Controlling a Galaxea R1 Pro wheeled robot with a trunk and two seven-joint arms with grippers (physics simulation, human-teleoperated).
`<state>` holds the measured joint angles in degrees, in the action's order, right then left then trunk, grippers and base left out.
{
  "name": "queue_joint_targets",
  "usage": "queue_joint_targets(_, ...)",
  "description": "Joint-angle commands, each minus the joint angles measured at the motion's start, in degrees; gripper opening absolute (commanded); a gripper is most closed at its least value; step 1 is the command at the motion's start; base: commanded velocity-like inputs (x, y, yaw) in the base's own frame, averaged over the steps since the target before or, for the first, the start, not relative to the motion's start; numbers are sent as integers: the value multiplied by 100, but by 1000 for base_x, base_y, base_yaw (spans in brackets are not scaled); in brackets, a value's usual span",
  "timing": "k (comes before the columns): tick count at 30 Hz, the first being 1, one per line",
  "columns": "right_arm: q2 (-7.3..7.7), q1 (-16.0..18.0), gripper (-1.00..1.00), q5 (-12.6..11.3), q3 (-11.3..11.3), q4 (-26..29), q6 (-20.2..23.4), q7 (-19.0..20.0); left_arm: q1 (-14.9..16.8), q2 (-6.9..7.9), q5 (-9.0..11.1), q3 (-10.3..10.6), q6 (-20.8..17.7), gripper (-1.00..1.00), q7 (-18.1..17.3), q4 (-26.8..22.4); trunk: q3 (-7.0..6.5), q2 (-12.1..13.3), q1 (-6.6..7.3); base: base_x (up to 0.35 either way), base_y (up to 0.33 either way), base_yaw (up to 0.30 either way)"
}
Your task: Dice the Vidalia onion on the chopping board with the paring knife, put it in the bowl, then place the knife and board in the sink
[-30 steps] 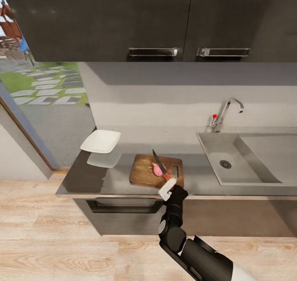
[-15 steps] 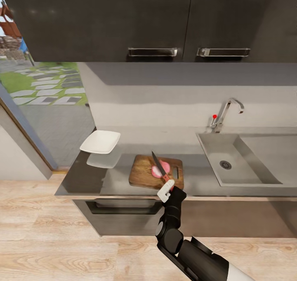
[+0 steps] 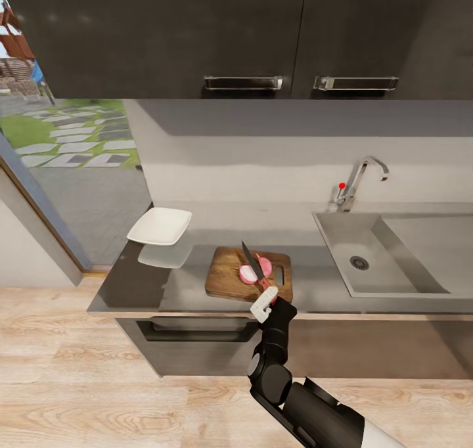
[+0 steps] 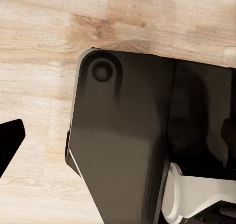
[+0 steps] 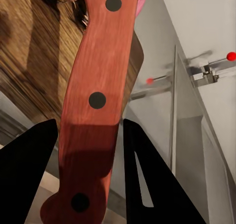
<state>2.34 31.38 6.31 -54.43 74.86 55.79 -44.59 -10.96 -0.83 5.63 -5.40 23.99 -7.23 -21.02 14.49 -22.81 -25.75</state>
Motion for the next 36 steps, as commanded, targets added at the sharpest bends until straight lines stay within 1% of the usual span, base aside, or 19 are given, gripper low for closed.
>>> queue_joint_targets(1,4,8,-100,22,-15,2,38,-6,-3,-5,59,-32,-8,100,-60,-9,9,-11,-3,0,0,0)
queue_joint_targets(36,4,8,-100,13,-19,-11,37,3,-3,-5,61,-32,-8,100,-58,-7,9,-11,-3,0,0,0)
